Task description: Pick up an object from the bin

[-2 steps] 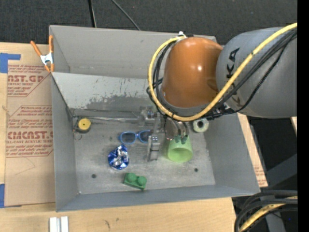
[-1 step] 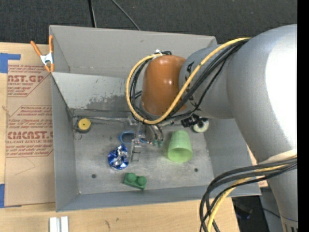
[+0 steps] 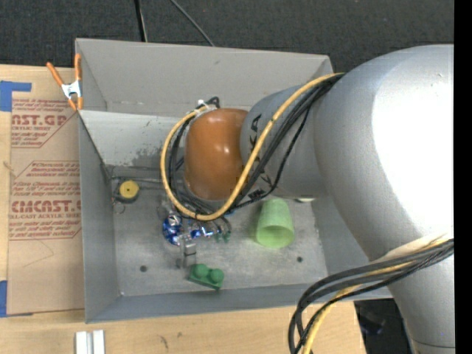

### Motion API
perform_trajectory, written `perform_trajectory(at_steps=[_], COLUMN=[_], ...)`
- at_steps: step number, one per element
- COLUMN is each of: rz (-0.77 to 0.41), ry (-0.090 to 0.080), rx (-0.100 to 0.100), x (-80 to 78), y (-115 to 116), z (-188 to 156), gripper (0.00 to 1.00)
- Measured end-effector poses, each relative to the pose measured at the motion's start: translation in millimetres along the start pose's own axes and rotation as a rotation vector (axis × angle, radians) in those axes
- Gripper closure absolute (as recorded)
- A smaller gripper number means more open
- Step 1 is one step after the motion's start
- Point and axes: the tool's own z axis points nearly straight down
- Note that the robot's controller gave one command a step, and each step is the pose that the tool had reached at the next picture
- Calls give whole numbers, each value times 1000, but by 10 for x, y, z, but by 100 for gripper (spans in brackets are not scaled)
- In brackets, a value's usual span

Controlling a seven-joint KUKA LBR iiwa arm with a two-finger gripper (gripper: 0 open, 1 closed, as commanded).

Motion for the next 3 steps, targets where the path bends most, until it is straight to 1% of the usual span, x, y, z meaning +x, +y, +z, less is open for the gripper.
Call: perform_trajectory(at_steps=[1,2,3], rz=[-38,-40,-23], ry=[-6,-4,-12], rx=[3,0,3], x=[-245,-235,-5], y=[-448,-414,-523], z=[-13,-12,-1528], gripper=[0,100,100])
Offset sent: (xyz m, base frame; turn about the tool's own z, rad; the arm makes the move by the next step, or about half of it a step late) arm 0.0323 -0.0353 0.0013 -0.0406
